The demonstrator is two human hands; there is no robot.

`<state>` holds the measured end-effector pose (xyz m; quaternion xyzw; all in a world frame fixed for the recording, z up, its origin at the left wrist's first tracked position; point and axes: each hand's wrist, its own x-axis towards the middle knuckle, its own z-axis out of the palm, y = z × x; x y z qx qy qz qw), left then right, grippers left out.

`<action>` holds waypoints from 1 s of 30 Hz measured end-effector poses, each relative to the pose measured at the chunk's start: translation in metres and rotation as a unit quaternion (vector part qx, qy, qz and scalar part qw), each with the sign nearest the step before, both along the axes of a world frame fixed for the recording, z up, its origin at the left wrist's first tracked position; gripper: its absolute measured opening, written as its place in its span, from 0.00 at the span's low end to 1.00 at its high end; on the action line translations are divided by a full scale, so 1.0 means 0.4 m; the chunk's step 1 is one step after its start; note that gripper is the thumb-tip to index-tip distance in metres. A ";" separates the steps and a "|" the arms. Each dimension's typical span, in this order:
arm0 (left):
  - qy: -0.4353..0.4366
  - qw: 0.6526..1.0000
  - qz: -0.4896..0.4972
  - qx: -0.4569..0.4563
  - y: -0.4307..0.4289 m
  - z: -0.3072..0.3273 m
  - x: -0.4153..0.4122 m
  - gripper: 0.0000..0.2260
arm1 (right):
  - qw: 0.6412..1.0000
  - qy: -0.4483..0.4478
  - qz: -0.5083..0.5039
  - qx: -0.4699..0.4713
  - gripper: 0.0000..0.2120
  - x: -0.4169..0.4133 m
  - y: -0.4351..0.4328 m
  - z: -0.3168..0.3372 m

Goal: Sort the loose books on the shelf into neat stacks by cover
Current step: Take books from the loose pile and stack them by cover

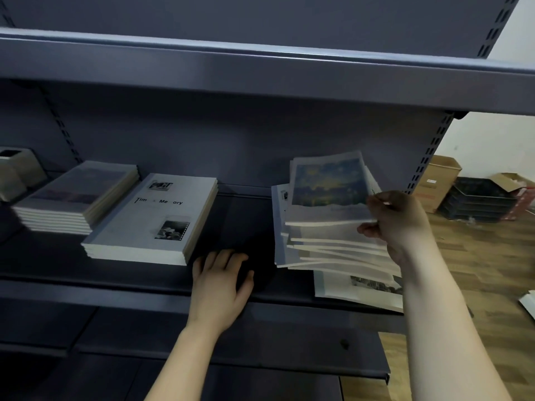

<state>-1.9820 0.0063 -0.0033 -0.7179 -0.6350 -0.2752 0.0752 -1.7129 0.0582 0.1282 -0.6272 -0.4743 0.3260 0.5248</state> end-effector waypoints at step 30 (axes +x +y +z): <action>-0.017 1.000 0.026 -0.003 -0.037 -0.020 -0.655 0.14 | 0.986 0.085 0.135 -0.052 0.06 -0.803 0.053 -0.110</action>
